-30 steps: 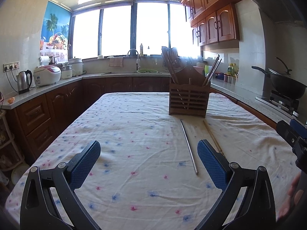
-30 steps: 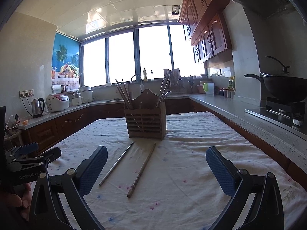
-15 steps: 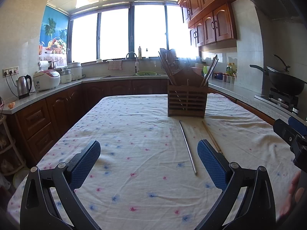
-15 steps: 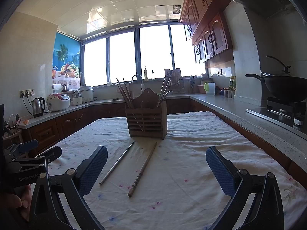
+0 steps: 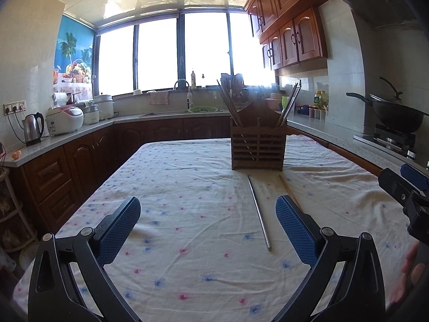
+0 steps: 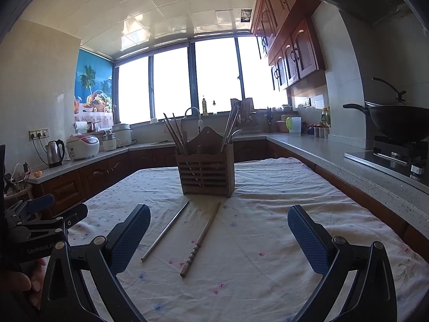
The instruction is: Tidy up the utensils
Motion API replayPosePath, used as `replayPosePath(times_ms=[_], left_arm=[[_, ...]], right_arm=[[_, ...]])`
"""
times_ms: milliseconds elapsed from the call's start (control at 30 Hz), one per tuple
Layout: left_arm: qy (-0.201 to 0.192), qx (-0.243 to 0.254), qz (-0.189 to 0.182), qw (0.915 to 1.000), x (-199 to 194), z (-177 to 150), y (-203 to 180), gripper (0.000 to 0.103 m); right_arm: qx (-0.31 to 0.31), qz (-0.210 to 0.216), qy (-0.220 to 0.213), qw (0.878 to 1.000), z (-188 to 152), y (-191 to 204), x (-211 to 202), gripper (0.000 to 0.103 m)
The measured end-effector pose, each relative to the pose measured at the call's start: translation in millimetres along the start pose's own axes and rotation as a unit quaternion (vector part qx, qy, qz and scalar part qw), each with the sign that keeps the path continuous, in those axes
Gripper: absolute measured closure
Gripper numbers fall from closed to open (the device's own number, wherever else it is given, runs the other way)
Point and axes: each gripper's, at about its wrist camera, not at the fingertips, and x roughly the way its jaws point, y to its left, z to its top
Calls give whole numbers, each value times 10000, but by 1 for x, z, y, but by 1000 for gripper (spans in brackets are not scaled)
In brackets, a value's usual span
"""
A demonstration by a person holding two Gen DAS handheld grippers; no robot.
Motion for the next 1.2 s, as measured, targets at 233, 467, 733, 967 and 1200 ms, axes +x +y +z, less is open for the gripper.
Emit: replayPosePath(times_ms=[233, 467, 733, 967, 1200], left_arm=[[44, -6, -136, 9999, 4, 5, -7, 0], [108, 126, -95, 9998, 8, 1, -13, 0], [220, 82, -115, 9997, 14, 1, -12, 0], [252, 11, -143, 9996, 14, 0, -9, 0], [310, -39, -193, 9993, 15, -1, -6, 0]], right_arm=[[-3, 4, -44, 10000, 0, 1, -2, 0], [78, -58, 3, 10000, 1, -4, 0, 0], [71, -57, 58, 9999, 1, -4, 2, 0], [21, -79, 123, 9999, 2, -3, 6, 0], [18, -76, 139, 9999, 2, -3, 6, 0]])
